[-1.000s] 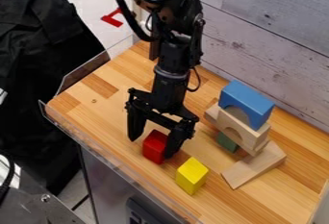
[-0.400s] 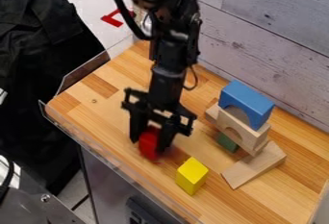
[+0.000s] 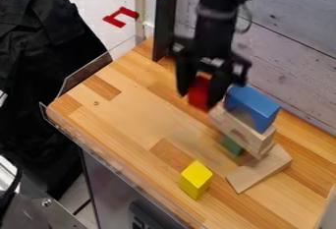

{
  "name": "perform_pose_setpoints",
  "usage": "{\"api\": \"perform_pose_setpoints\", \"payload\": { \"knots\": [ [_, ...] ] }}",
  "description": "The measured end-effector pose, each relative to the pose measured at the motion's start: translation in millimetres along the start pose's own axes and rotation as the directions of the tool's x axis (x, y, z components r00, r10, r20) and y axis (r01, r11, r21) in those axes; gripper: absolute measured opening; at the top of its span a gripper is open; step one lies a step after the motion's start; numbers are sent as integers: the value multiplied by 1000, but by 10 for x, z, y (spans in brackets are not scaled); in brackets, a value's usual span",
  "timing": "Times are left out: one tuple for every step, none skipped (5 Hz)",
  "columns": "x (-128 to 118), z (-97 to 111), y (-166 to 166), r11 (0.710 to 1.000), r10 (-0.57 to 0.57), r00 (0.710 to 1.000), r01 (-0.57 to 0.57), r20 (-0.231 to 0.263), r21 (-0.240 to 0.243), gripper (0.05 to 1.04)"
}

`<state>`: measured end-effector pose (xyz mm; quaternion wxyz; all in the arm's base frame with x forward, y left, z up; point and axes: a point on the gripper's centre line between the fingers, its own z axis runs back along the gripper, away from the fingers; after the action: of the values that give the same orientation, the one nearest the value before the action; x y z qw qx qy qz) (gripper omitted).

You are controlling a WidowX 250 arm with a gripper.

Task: Put the red cube on top of the blue arch

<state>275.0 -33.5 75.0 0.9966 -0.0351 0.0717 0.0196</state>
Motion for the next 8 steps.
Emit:
{"api": "perform_pose_setpoints", "payload": {
  "knots": [
    [49,129,-97,999,-26,1000,26,6,-19,558],
    [137,223,-180,998,-50,999,50,11,-26,558],
    [179,264,-248,997,-75,997,75,-3,-1,558],
    [179,291,-293,996,-89,996,89,-2,14,558],
    [190,225,-315,995,-100,995,101,-30,29,558],
    [160,116,-374,990,-126,989,130,-77,46,558],
    [172,74,-423,986,-148,984,155,-97,67,558],
    [171,76,-440,986,-149,984,155,-96,63,558]
  ]
}}
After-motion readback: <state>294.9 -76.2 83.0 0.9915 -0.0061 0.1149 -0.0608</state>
